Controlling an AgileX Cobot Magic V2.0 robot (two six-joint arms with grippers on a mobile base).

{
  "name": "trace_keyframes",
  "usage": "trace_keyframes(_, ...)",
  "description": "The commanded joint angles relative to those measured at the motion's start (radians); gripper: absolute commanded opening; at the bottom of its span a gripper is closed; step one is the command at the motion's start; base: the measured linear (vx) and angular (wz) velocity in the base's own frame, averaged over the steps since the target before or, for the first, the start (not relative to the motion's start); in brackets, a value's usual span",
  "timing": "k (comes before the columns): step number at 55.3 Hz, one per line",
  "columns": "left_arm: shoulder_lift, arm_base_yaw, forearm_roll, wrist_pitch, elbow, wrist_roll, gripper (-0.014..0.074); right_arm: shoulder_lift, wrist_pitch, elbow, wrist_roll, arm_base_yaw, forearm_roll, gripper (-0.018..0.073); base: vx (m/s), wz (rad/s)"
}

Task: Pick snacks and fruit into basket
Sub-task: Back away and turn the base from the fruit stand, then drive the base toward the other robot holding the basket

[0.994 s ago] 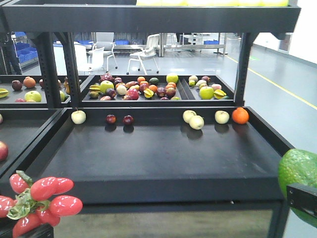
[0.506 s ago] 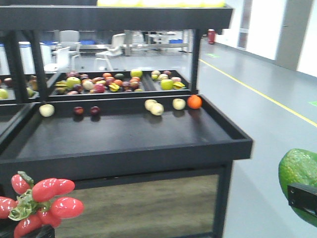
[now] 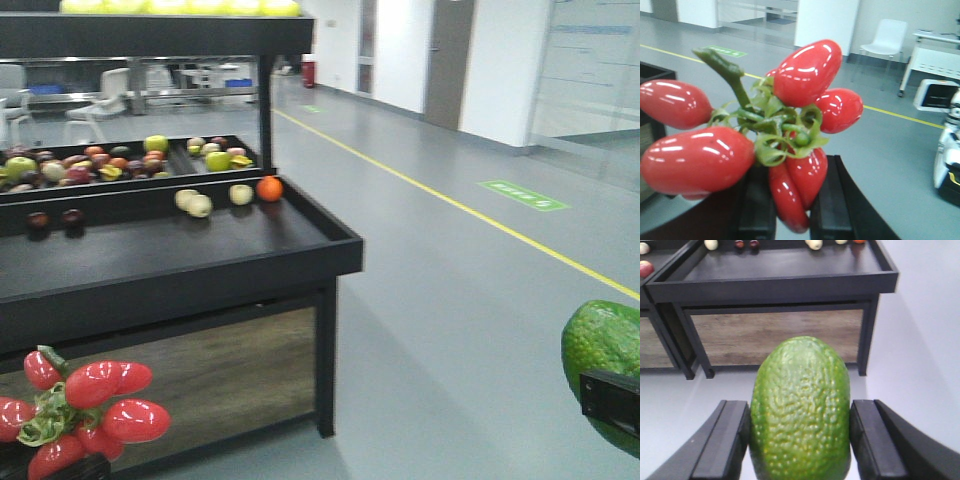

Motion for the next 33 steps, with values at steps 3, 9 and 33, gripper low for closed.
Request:
trace_keyframes(3, -0.001, -0.001, 0.018, 0.016, -0.029, 0.0, 0.0, -0.003, -0.082, -0.029, -0.012, -0.002, -0.035, -0.0007, -0.4, -0.53)
trace_keyframes(9, -0.001, -0.001, 0.018, 0.006, -0.029, 0.0, 0.0, -0.004, -0.082, -0.029, -0.012, -0.002, -0.035, -0.0007, -0.38, -0.58)
trace_keyframes(33, -0.001, -0.001, 0.018, -0.066, -0.029, 0.0, 0.0, -0.042, -0.081, -0.029, -0.012, -0.002, -0.035, -0.0007, -0.27, -0.7)
